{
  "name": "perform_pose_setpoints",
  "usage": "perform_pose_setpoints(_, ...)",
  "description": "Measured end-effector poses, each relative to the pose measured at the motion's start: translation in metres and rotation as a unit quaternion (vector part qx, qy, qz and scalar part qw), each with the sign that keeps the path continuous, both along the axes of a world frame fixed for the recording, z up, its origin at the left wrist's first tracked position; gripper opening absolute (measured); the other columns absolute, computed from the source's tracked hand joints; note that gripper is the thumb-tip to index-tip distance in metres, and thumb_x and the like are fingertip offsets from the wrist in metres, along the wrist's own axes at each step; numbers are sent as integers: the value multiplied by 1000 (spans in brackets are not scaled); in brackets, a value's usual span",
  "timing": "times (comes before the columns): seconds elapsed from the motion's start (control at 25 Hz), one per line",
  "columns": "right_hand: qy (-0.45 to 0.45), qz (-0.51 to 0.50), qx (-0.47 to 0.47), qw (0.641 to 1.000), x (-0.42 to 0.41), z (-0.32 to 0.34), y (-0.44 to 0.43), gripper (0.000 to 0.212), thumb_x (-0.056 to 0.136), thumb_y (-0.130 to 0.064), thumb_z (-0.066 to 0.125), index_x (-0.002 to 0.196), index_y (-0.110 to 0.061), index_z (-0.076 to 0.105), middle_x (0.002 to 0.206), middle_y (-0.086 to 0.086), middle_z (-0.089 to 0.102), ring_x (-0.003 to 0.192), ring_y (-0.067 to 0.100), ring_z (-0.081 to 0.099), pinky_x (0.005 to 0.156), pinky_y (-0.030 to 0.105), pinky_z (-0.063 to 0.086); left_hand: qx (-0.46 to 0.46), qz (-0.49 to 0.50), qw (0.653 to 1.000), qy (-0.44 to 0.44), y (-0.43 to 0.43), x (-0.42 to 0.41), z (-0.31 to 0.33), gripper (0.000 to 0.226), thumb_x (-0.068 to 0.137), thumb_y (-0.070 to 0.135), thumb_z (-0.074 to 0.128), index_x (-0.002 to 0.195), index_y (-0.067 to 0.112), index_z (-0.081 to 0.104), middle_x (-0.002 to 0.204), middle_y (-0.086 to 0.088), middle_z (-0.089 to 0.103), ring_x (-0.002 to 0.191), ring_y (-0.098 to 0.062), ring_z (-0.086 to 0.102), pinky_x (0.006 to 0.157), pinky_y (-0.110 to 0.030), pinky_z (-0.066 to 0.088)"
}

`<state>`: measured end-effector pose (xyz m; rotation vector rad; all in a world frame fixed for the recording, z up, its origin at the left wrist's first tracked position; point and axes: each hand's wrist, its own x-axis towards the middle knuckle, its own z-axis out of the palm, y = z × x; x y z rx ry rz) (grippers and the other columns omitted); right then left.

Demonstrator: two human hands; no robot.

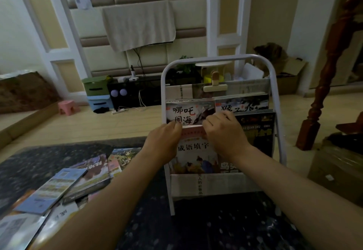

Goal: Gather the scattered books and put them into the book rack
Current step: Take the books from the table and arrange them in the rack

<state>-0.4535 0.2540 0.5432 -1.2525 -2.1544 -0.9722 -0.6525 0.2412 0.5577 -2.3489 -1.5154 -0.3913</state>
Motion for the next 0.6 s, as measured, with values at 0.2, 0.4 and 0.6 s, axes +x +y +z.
perform_pose_setpoints(0.2,-48,-37,-11,998,8,-15,3,23,84,-25,73,98,-7,73,103,11,72,113,33,61,114,54,23,17,-36,999,9,5,0,-9,50,86,21,70,127,13,44,123,-5,56,107,-22,58,83,-34,55)
perform_pose_setpoints(0.4,-53,-56,-35,996,9,-15,1,40,82,-28,75,112,-2,70,111,16,72,120,35,60,113,59,27,47,-32,997,45,13,-4,-17,61,87,28,68,140,13,41,145,-7,47,133,-22,45,117,-41,26)
perform_pose_setpoints(0.6,-121,-74,-44,989,8,-12,4,40,91,-31,64,118,-1,66,112,18,71,123,36,59,114,64,20,44,9,997,68,15,2,-23,80,91,42,60,153,12,19,157,-8,29,146,-22,23,120,-45,7)
